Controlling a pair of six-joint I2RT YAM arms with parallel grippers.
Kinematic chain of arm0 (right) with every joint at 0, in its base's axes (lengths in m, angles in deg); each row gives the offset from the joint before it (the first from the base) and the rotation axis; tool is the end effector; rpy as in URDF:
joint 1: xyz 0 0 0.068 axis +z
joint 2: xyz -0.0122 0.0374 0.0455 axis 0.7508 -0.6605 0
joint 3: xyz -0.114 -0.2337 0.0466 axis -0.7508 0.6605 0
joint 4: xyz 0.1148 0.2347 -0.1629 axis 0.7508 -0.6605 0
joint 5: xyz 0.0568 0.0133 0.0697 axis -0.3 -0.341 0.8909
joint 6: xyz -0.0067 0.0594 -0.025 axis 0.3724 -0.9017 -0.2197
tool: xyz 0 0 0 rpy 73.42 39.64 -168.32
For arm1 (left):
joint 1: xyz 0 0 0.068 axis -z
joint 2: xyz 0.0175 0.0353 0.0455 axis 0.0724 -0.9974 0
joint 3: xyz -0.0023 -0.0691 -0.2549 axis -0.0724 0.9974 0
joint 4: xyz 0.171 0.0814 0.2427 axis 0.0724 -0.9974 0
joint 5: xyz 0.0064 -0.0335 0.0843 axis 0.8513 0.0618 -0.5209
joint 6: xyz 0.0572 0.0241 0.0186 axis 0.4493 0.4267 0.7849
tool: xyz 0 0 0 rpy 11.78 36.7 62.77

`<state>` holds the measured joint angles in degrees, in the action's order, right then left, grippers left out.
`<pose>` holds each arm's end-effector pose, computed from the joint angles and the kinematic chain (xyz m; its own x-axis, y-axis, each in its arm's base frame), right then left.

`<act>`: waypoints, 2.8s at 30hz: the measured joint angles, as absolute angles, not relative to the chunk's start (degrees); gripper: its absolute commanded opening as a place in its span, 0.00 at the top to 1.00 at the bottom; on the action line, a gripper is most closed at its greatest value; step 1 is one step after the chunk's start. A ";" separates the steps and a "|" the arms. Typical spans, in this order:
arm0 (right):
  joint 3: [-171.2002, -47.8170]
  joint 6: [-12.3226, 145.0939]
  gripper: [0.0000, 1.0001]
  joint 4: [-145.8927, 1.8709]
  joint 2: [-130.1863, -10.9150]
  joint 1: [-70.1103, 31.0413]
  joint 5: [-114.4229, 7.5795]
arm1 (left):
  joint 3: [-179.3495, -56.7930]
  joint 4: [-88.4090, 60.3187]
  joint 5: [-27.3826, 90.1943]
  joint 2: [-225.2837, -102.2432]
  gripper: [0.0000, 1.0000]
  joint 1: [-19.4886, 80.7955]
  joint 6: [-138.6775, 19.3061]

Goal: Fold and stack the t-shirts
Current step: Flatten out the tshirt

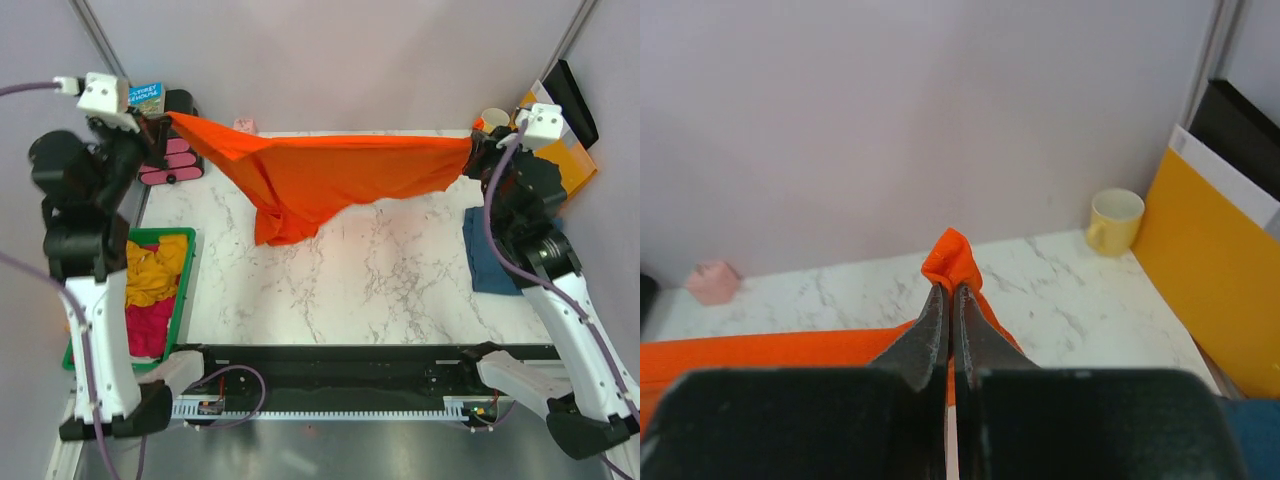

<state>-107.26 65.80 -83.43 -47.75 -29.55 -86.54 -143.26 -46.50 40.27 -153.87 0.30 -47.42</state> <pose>0.2656 0.0691 0.4714 0.0648 0.1455 -0.9872 0.1028 0.9831 0.1517 0.2552 0.0024 0.5549 0.0287 0.0135 -0.9995 0.2291 0.9732 0.0197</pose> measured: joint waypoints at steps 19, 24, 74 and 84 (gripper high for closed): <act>-111.98 68.95 1.00 -89.37 -35.66 -23.89 -89.99 | -150.02 -56.25 40.97 -135.32 0.98 -0.36 -49.63; -104.35 68.49 1.00 -83.91 -40.08 -25.29 -90.45 | -142.54 -52.66 42.76 -138.70 0.98 -0.64 -49.56; -117.53 73.23 1.00 -86.33 -40.71 -21.44 -90.93 | -154.67 -50.19 39.18 -137.50 0.98 -1.04 -48.47; -97.82 68.73 1.00 -76.28 -53.83 -27.97 -89.31 | -134.06 -40.99 45.71 -156.54 0.98 -2.02 -46.96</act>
